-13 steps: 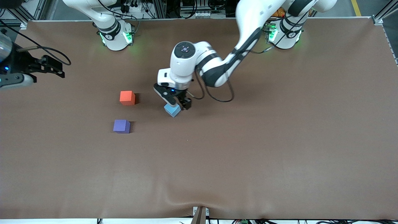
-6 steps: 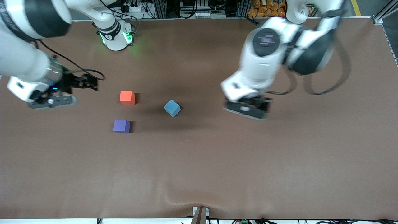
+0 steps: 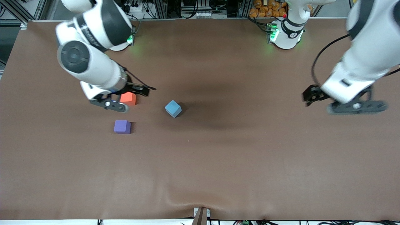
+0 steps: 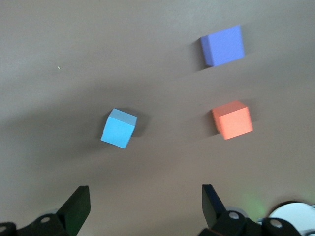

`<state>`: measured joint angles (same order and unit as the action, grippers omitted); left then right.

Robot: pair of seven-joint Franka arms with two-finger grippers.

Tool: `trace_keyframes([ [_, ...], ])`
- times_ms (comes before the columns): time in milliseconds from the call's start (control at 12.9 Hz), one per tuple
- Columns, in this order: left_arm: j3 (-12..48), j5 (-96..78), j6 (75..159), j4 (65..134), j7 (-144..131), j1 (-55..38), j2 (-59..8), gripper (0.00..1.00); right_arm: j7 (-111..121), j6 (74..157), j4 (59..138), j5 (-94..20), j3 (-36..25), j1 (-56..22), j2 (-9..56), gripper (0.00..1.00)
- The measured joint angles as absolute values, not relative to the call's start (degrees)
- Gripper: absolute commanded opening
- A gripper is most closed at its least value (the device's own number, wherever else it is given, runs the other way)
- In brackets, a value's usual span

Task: Place blue block between orange and purple blocks
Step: 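Open the left gripper and withdraw while the right gripper reaches the cube, then grasp the light-blue cube with the right gripper and lift it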

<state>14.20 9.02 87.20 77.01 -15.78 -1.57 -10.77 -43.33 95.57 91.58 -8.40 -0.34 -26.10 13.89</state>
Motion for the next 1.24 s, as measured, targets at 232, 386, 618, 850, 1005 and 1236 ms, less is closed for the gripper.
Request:
trace_keyframes([
  [232,14.3,8.1,86.8,82.1,-15.9,0.7,-5.7,1.00,-53.1,111.9,101.8,-9.0,0.2,-29.2,15.0,1.00],
  [386,14.3,4.1,88.6,85.8,-16.1,2.9,-2.4,1.00,-61.1,119.7,106.2,-9.0,2.6,-31.3,17.9,1.00],
  [618,14.3,2.2,91.1,89.5,-15.8,5.4,0.5,1.00,-66.8,123.5,107.0,-9.0,4.5,-32.9,22.9,1.00],
  [850,14.5,2.1,93.0,90.5,-15.8,5.4,0.8,1.00,-67.0,123.9,107.0,-9.0,4.1,-32.8,24.9,1.00],
  [1005,14.5,2.1,94.0,90.9,-15.8,5.5,0.8,1.00,-67.0,124.3,107.0,-9.0,4.0,-32.6,25.6,1.00],
  [1236,14.3,2.1,94.5,91.1,-15.8,7.6,0.7,1.00,-67.0,127.1,107.1,-9.0,3.9,-32.5,27.9,1.00],
])
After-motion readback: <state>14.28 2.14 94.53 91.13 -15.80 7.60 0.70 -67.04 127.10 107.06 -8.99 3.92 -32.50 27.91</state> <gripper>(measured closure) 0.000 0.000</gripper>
